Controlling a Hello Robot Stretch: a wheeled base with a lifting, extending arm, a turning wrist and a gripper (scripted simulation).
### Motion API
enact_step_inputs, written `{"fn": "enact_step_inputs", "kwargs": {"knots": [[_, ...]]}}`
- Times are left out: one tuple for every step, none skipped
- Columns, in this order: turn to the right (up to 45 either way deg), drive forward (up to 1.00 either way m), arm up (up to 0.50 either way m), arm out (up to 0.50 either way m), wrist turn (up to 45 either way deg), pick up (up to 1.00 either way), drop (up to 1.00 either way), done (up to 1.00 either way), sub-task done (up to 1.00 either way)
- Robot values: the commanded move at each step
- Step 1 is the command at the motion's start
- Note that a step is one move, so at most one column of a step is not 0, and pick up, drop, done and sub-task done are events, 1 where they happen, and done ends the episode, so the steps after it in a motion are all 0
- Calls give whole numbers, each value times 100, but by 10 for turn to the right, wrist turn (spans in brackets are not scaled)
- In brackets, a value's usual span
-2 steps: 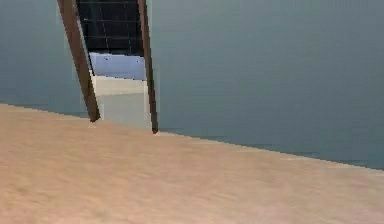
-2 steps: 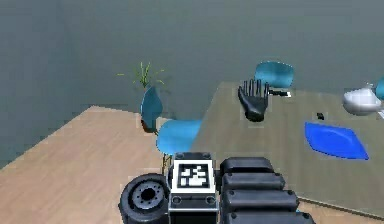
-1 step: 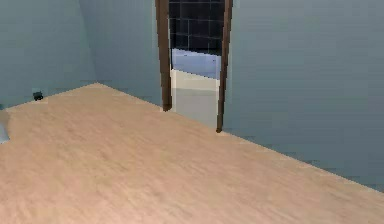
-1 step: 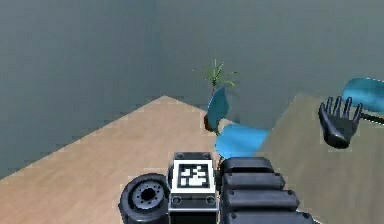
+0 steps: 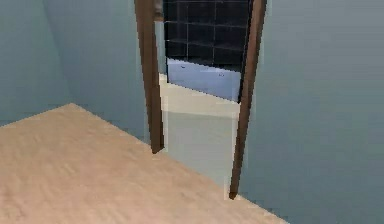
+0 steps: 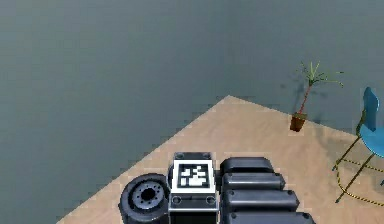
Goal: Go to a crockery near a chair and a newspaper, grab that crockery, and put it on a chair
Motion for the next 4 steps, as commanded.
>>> {"fn": "enact_step_inputs", "kwargs": {"knots": [[-30, 0, 0, 0, 0, 0, 0, 0, 0], [-90, 0, 0, 0, 0, 0, 0, 0, 0], [0, 90, 0, 0, 0, 0, 0, 0, 0], [0, 40, 0, 0, 0, 0, 0, 0, 0]]}}
